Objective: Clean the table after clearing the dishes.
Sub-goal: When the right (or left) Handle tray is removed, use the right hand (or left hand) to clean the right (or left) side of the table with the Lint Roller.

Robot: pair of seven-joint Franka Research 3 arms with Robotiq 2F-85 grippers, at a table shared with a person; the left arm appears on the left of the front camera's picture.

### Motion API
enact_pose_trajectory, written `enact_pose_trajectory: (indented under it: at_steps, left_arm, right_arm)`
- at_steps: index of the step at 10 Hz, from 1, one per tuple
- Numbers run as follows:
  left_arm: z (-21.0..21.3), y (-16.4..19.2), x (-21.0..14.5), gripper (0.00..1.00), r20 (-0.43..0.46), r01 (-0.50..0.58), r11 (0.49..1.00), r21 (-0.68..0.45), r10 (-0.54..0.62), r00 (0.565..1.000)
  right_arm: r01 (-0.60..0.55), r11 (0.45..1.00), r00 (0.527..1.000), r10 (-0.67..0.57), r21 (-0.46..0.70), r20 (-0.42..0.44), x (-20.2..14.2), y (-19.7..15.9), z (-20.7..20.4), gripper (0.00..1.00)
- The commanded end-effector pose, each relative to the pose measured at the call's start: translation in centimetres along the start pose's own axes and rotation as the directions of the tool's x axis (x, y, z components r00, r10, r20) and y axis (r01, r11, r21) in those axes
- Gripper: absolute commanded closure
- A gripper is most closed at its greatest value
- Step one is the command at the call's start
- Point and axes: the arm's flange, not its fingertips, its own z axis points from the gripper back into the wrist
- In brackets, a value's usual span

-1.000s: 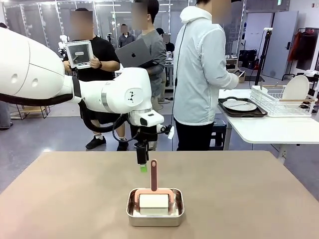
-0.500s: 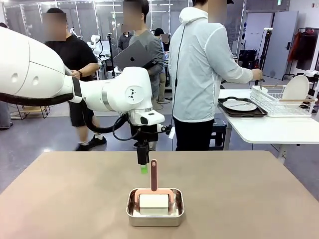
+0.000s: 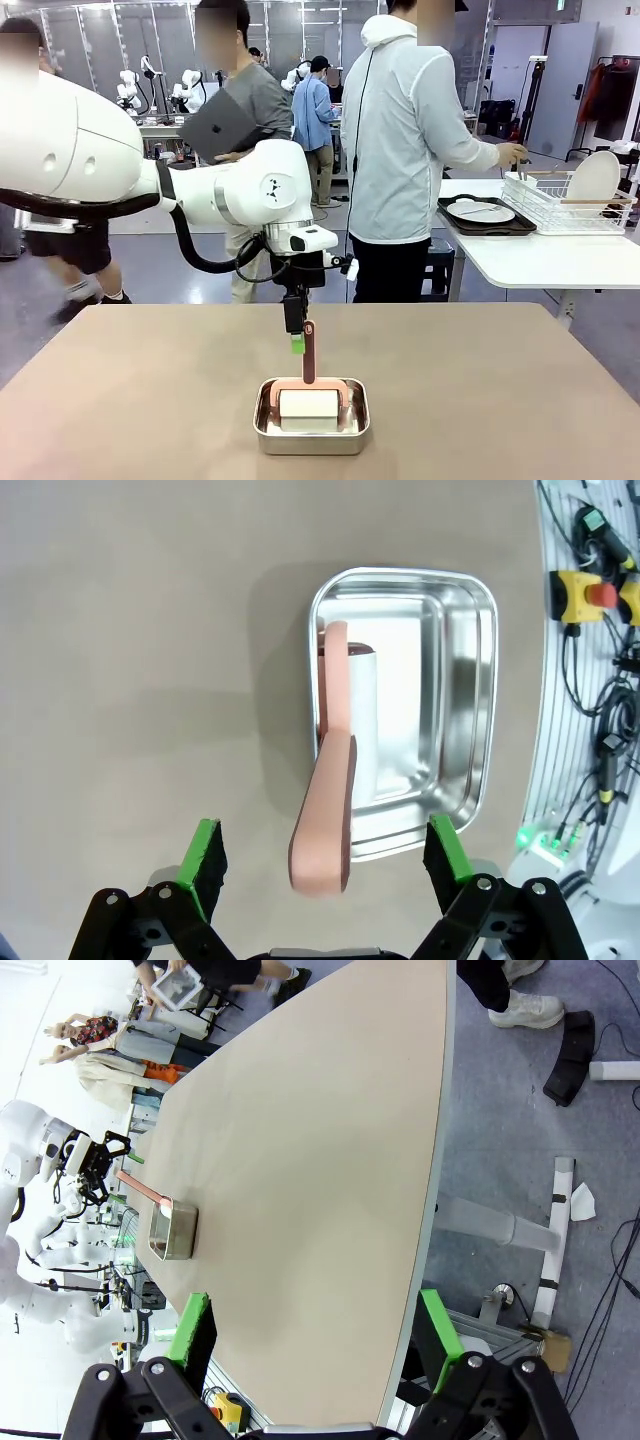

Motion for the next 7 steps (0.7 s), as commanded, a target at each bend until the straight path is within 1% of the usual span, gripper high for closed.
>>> enact_pose_trajectory:
  at_steps: [1,3,4,5,6,7]
  left_arm:
    - [-0.08,0.38,1.03,0.00,0.009,0.004,0.998,-0.060,-0.003,1.000]
    - [-0.58,0.68,1.08,0.00,0.014,0.004,0.997,-0.082,-0.003,1.000]
    - [-0.56,0.70,1.06,0.12,0.008,0.003,0.996,-0.085,-0.002,1.000]
    - [-0.66,0.69,1.00,0.19,-0.002,0.002,0.996,-0.086,-0.002,1.000]
    - [-0.67,0.70,0.97,0.31,-0.003,0.001,0.996,-0.090,-0.001,1.000]
    - [-0.70,0.61,1.05,0.38,-0.005,0.003,0.996,-0.090,-0.003,1.000]
  right_arm:
    - [-0.006,1.000,1.000,0.006,-0.014,-0.003,-0.46,0.45,-0.10,0.00]
    - [-0.006,1.000,1.000,0.006,-0.014,-0.003,-0.46,0.45,-0.10,0.00]
    - [-0.006,1.000,1.000,0.006,-0.014,-0.003,-0.46,0.45,-0.10,0.00]
    - [-0.006,1.000,1.000,0.006,-0.014,-0.003,-0.46,0.45,-0.10,0.00]
    - [-0.006,1.000,1.000,0.006,-0.014,-0.003,-0.46,0.45,-0.10,0.00]
    - [-0.006,1.000,1.000,0.006,-0.014,-0.003,-0.46,0.45,-0.10,0.00]
